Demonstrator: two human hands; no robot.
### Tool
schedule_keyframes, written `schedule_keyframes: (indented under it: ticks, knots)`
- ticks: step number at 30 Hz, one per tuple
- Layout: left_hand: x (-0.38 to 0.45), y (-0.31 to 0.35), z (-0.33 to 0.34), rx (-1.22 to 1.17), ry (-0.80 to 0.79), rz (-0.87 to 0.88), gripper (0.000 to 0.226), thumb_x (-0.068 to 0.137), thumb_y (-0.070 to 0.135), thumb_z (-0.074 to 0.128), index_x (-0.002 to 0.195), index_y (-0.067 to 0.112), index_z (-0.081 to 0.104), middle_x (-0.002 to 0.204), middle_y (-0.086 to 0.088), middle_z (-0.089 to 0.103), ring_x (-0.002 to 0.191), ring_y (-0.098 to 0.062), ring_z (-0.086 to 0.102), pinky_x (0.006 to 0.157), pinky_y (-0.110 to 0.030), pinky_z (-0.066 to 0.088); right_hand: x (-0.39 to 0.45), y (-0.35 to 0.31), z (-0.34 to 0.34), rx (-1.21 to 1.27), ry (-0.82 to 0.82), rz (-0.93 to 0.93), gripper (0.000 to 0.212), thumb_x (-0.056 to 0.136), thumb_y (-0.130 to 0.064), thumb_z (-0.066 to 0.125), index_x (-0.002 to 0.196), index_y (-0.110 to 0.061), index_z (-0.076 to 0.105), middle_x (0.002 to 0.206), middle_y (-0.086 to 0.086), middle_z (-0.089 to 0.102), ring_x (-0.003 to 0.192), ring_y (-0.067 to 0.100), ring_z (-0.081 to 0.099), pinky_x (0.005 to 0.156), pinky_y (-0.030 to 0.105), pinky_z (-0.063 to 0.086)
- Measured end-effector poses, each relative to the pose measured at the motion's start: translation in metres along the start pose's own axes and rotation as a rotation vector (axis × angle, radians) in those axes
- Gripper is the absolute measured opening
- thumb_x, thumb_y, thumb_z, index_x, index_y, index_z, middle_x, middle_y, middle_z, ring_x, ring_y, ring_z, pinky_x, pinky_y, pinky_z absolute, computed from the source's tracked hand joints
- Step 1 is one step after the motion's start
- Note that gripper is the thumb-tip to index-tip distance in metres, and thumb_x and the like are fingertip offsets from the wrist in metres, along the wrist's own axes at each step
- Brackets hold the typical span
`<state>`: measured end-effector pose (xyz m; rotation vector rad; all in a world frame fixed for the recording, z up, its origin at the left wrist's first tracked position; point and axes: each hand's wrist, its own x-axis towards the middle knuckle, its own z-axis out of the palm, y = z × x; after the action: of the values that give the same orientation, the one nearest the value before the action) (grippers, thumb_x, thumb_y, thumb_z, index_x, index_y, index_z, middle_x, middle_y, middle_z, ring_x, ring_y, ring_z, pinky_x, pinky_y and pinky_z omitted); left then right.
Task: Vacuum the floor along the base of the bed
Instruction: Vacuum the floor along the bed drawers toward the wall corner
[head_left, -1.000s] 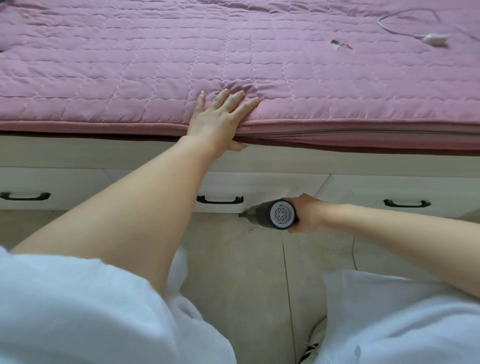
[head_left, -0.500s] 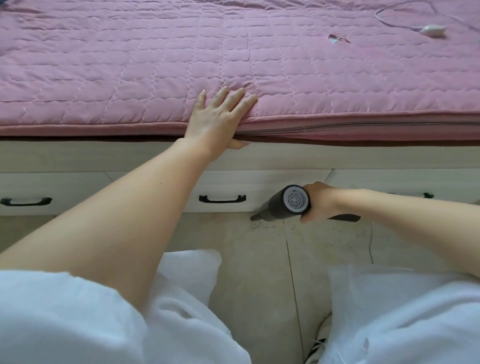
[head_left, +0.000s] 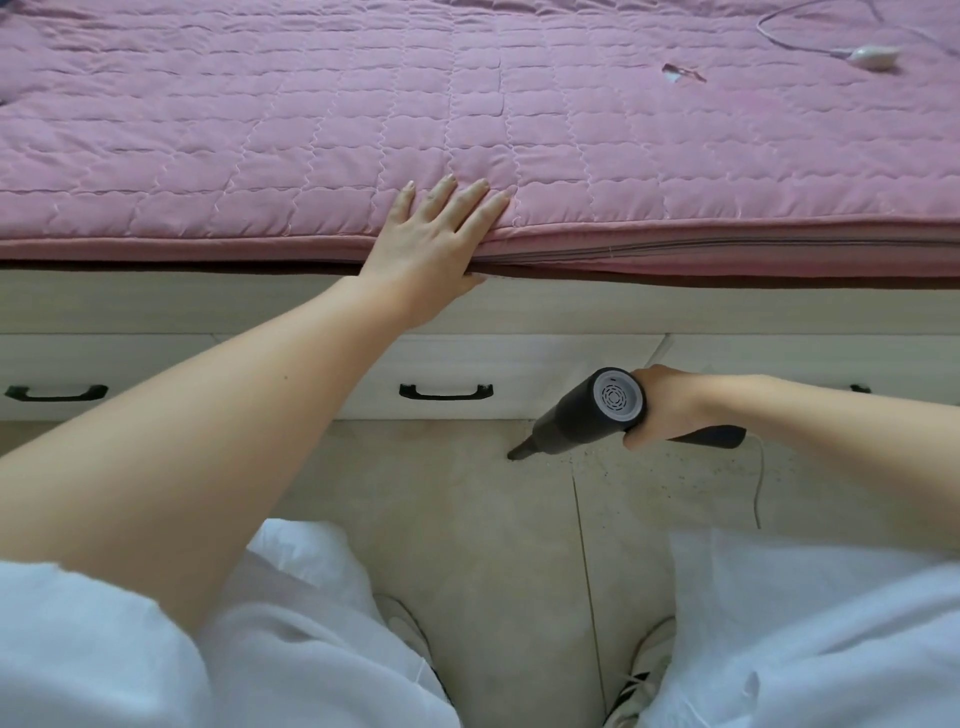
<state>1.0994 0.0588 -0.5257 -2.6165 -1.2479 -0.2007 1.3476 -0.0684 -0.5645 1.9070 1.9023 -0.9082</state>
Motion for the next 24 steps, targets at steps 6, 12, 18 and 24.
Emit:
schedule_keyframes:
  ticks: [6,12,18,24]
  knots:
    - [-0.0002,-0.0023,0.0005,-0.006,0.022,0.012,0.083,0.092,0.048,0.057,0.156,0.025,0.011,0.163,-0.001,0.015,0.15,-0.027,0.013,0.12,-0.051,0.012,0.0005,0.0047,0.0025,0.007,0.019,-0.022,0.026,0.077,-0.018,0.07,0.092,-0.024,0.05,0.078,-0.008,0.056,0.073,0.011,0.055,0.058,0.018,0.043]
    - [0.0,-0.0023,0.0024,0.01,0.038,0.014,0.08,0.094,0.047,0.056,0.156,0.024,0.012,0.163,-0.002,0.016,0.15,-0.028,0.014,0.119,-0.051,0.012,0.0068,0.0023,0.0059,-0.008,0.011,-0.073,0.029,0.079,-0.018,0.067,0.099,-0.027,0.048,0.09,-0.005,0.059,0.079,0.012,0.057,0.06,0.016,0.043]
    - [0.0001,-0.003,0.0041,0.011,0.051,0.023,0.079,0.093,0.045,0.059,0.156,0.023,0.016,0.162,-0.003,0.019,0.149,-0.029,0.017,0.119,-0.053,0.014,0.0094,-0.002,0.0091,0.005,0.001,-0.102,0.053,0.08,-0.019,0.069,0.128,-0.024,0.048,0.104,-0.007,0.057,0.093,0.012,0.055,0.078,0.021,0.044]
    - [0.0002,-0.0043,0.0048,0.014,0.059,0.021,0.08,0.092,0.045,0.059,0.156,0.024,0.016,0.162,-0.003,0.019,0.149,-0.029,0.017,0.119,-0.052,0.015,0.0063,0.0021,0.0081,-0.022,-0.04,-0.049,0.047,0.077,-0.019,0.071,0.119,-0.022,0.052,0.101,-0.005,0.059,0.093,0.015,0.058,0.075,0.022,0.046]
